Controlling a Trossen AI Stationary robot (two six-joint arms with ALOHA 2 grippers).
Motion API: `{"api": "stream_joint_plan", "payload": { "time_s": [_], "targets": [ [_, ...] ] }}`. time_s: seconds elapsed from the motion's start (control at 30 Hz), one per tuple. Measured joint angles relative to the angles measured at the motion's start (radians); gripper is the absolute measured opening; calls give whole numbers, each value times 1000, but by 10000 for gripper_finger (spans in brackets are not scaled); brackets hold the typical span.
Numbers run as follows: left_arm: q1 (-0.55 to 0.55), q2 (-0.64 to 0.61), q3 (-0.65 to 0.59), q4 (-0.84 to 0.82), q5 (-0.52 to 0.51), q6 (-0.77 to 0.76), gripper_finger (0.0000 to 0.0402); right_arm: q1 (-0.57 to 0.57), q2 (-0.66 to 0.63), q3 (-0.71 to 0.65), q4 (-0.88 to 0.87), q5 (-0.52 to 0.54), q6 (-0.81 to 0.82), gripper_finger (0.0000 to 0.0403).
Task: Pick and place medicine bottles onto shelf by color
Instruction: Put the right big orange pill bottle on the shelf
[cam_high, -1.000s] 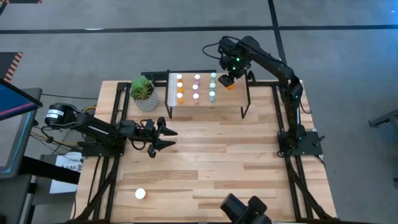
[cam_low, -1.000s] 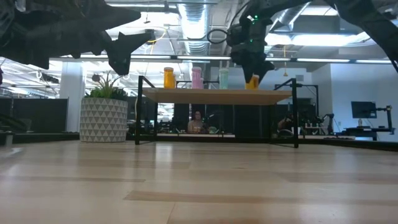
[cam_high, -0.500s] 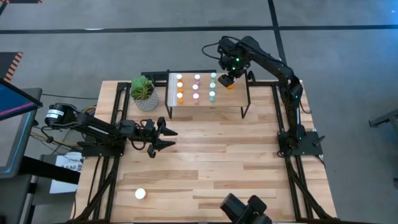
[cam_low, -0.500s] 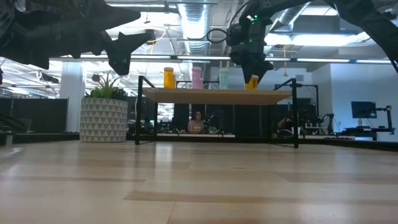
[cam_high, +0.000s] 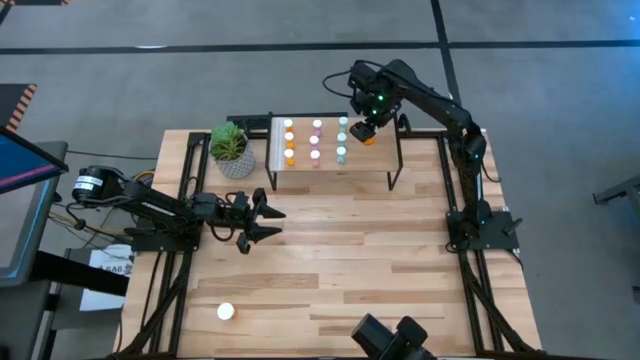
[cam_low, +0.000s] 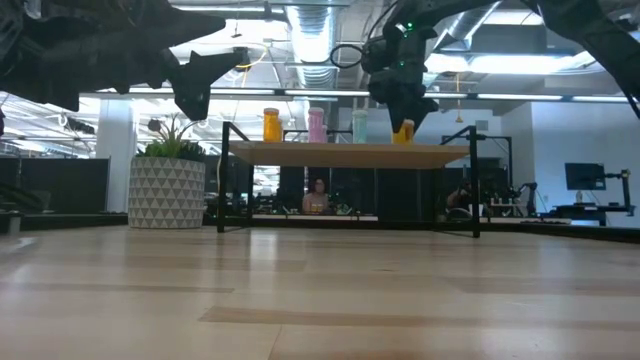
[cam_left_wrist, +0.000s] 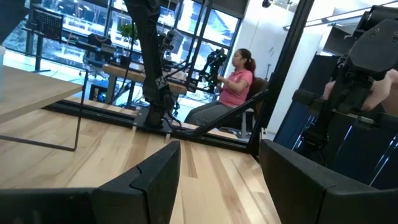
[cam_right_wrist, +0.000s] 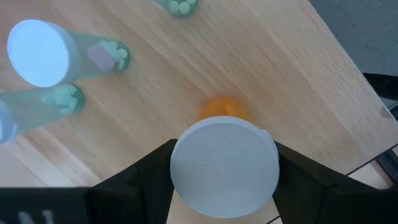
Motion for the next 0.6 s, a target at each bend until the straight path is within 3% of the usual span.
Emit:
{"api": "stream_joint_plan", "payload": {
  "time_s": [0.4, 0.6],
  "targets": [
    [0, 0, 0, 3, 0, 0, 208, -1, 0, 0, 0, 0, -1, 252],
    [0, 0, 0, 3, 0, -1, 208, -1, 0, 0, -3, 0, -4, 293]
  ]
}}
